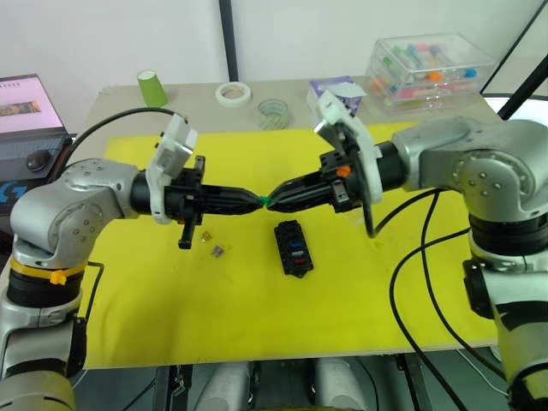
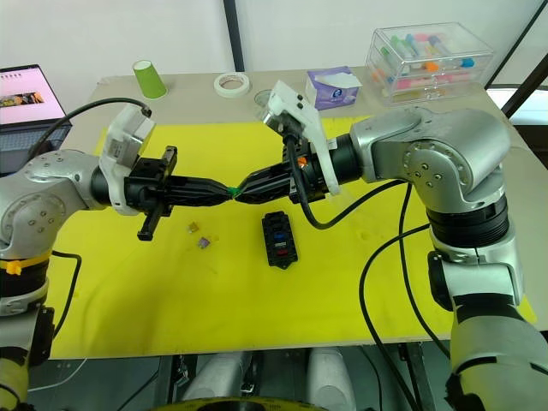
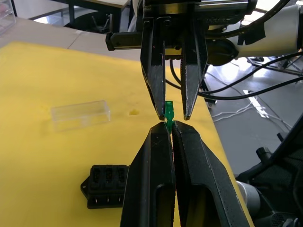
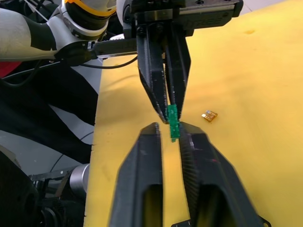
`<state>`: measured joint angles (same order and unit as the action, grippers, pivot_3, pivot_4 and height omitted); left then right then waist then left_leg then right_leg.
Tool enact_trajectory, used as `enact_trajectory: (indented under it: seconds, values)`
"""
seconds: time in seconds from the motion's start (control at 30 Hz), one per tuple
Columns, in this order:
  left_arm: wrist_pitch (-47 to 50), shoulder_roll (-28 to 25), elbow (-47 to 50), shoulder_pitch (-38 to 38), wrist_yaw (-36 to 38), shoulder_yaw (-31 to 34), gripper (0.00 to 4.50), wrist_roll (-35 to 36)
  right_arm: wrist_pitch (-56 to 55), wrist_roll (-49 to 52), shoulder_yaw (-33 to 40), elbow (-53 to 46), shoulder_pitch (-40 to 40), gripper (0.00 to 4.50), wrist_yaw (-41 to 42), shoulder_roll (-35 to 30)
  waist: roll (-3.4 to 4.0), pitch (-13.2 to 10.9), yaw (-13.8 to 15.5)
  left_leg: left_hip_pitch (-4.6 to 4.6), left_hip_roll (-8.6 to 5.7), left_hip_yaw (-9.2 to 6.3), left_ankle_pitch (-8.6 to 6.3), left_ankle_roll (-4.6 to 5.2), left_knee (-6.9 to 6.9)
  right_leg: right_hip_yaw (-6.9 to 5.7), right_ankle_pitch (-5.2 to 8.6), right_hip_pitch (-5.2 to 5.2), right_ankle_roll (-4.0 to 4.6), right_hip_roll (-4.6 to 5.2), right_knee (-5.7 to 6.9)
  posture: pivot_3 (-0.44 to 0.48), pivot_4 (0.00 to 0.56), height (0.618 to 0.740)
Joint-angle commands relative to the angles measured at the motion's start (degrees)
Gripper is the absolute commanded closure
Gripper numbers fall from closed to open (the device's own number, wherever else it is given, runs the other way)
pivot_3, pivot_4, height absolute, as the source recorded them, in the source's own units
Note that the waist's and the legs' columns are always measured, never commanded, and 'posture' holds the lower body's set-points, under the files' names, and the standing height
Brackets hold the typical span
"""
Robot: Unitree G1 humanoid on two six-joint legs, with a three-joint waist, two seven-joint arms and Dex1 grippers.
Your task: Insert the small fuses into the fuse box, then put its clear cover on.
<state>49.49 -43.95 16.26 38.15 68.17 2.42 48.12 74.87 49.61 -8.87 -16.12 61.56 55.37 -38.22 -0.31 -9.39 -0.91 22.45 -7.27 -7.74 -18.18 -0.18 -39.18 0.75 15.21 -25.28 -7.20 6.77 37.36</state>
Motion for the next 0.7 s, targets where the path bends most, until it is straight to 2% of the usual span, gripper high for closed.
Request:
enact_trajectory:
  seconds: [0.03, 0.37, 0.4, 0.5, 0.6, 0.7]
  values:
    - [-0.58, -0.49, 1.44, 0.13, -0.36, 0.42, 4.5, 0.28, -0.93, 0.38, 0.56, -1.71, 1.08, 4.46, 0.22, 0.0, 0.0, 0.0, -0.01, 0.0, 0.0, 0.0, 0.0, 0.0, 0.0, 0.0, 0.0, 0.0, 0.0, 0.0, 0.0, 0.0, 0.15, 0.74]
    - [0.68, -1.56, 1.47, -0.09, -1.2, -0.5, 4.5, -0.72, -1.84, -0.71, -0.45, -2.02, 1.04, 4.46, 0.51, -0.77, 0.0, 0.0, -0.02, 0.0, 0.0, 0.0, 0.0, 0.0, 0.0, 0.0, 0.0, 0.0, 0.0, 0.0, 0.0, 0.0, 0.15, 0.74]
    - [1.2, -1.79, 1.17, 0.02, -1.84, -0.62, 4.01, -0.91, -2.7, -1.64, -1.25, -2.18, 0.95, 4.5, 0.73, -1.33, 0.0, 0.0, -0.01, 0.0, 0.0, 0.0, 0.0, 0.0, 0.0, 0.0, 0.0, 0.0, 0.0, 0.0, 0.0, 0.0, 0.15, 0.74]
    - [0.67, -2.71, 0.79, -0.26, -1.96, -1.98, 3.12, -2.8, -7.23, -6.16, -5.09, -2.56, 0.47, 4.5, 2.77, -4.0, 0.0, 0.0, 0.05, 0.0, 0.0, 0.0, 0.0, 0.0, 0.0, 0.0, 0.0, 0.0, 0.0, -0.01, 0.0, 0.0, 0.15, 0.74]
    - [-3.99, -3.28, 0.58, -2.14, -1.39, -6.18, 2.04, -8.74, -15.76, -13.98, -11.31, -2.15, -0.53, 4.5, 6.48, -7.53, 0.0, 0.0, 0.05, 0.0, -0.01, 0.0, 0.0, 0.0, 0.0, 0.0, 0.0, 0.0, 0.0, 0.0, 0.0, 0.0, 0.15, 0.74]
    - [-7.89, -1.94, -0.57, -4.5, -1.52, -9.98, 0.94, -13.12, -25.97, -20.91, -15.2, 0.62, -1.74, 4.5, 10.24, -8.34, 0.0, 0.0, 0.05, 0.0, -0.01, 0.02, 0.0, 0.0, 0.01, -0.01, 0.0, -0.01, 0.0, -0.01, 0.0, 0.0, 0.15, 0.74]
